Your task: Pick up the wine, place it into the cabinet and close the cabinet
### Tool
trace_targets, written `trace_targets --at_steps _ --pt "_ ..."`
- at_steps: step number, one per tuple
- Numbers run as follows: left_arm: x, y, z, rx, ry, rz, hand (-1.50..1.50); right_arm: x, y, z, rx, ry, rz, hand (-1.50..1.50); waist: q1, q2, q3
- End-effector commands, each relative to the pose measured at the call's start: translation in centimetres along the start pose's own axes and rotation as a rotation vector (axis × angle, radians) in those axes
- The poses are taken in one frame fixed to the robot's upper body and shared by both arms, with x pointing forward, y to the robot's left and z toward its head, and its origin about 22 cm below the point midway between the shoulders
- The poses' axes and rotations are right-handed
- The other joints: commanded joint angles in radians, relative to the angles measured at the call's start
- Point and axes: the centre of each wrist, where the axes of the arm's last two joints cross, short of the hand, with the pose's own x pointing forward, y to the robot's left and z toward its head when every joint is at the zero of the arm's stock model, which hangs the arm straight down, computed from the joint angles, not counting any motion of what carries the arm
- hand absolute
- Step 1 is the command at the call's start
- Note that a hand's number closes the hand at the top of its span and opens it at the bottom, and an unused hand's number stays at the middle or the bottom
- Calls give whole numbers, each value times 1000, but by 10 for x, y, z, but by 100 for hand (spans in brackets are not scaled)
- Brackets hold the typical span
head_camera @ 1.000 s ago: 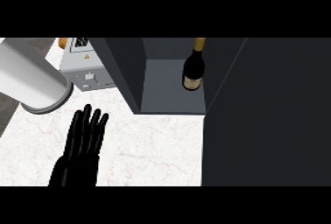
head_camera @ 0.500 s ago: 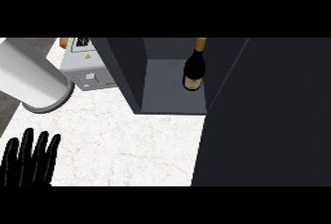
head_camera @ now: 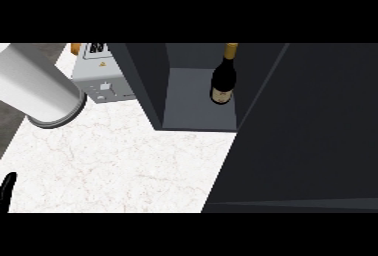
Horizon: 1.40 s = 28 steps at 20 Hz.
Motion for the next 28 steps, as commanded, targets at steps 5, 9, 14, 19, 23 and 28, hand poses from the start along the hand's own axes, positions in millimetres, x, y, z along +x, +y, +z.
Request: trace_targets --at_steps 5,9,14,19,23,28 --pt "30 23 4 -29 -15 -4 -150 24 31 -46 -42 -77 184 150 8 2 1" --pt "30 54 0 -22 -26 -14 -150 31 37 -74 -85 -61 182 150 9 4 0" --pt "47 55 -2 -35 -31 -3 -150 20 32 -120 -139 -42 205 150 8 7 2" --pt "59 60 -4 -71 8 17 -150 22 -10 -160 -190 -31 217 150 10 11 3" --pt "57 79 -1 -44 18 1 -150 22 -25 -189 -236 -23 245 150 8 11 3" --pt "48 70 -4 -81 35 7 -150 19 -74 -199 -274 -10 316 150 -5 12 3"
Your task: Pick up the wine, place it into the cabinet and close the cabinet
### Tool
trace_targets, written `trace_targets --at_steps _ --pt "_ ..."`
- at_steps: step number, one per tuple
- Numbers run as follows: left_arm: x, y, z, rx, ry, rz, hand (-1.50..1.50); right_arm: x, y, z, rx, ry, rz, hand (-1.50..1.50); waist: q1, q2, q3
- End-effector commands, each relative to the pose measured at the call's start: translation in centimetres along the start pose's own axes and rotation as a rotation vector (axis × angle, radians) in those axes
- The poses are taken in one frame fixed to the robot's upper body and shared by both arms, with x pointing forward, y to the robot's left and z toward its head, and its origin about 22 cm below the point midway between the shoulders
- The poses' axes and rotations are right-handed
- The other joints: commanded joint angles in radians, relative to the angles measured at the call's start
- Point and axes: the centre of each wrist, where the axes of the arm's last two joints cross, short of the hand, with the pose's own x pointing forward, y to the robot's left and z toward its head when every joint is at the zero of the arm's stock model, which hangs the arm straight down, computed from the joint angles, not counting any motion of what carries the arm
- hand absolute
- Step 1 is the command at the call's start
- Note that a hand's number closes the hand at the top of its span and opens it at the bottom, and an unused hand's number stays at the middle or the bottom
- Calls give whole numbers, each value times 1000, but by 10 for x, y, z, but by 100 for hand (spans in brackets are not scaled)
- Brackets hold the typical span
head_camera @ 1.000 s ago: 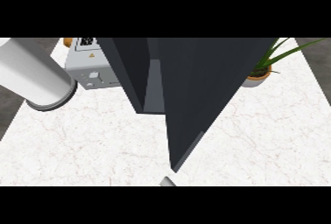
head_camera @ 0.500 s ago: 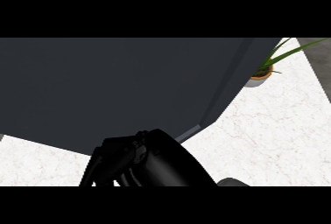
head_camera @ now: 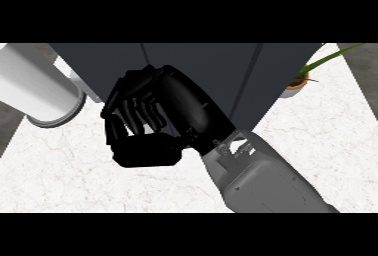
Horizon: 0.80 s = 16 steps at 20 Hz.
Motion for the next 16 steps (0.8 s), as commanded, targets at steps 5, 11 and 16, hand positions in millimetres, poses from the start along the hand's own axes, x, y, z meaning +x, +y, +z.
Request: trace_targets --at_steps 5,11,16 --pt "-9 -27 -9 -37 60 32 -150 -6 -48 -48 -77 7 19 150 -8 4 0" --pt "-24 -42 -17 -47 70 55 -150 -51 -91 -39 -99 24 65 150 -14 5 1" --pt "-38 -46 -27 -5 73 52 -150 -51 -101 -49 -116 35 95 150 -27 12 0"
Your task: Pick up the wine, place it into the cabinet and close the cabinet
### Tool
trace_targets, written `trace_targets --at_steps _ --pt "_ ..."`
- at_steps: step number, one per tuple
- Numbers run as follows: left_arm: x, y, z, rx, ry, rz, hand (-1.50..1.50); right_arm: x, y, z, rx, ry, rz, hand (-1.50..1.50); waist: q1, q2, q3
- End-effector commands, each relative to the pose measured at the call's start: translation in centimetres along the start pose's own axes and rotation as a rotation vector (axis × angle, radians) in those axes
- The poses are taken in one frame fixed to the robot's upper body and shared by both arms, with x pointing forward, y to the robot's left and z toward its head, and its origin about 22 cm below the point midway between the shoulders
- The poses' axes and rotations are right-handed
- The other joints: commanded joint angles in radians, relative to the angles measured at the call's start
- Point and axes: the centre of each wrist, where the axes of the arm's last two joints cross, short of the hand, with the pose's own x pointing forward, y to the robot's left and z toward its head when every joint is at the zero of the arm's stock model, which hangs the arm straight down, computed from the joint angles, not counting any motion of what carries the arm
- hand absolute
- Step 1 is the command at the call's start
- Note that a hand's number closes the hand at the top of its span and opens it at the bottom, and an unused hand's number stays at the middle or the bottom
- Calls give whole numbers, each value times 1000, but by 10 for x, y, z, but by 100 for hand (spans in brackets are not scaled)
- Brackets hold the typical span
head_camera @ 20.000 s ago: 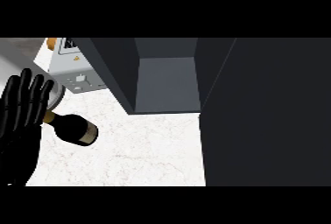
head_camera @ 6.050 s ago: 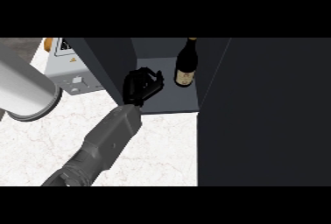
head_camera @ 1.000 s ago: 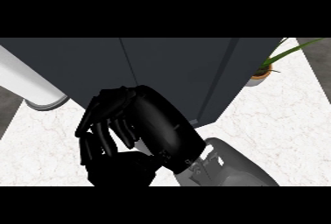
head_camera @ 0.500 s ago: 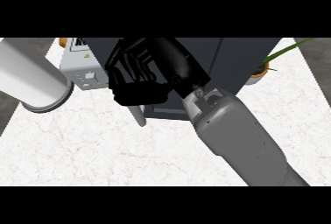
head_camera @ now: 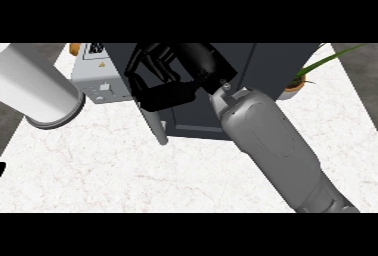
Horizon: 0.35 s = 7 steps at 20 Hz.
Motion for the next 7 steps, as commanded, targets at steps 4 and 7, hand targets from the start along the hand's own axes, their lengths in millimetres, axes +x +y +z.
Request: trace_targets --at_steps 4,7 --pt "-11 -10 -16 -14 -1 0 -150 -25 -58 -5 -166 85 72 150 -13 36 11" --pt "-24 -11 -15 -2 2 -8 -150 -27 -65 -2 -163 101 61 150 -22 32 10"
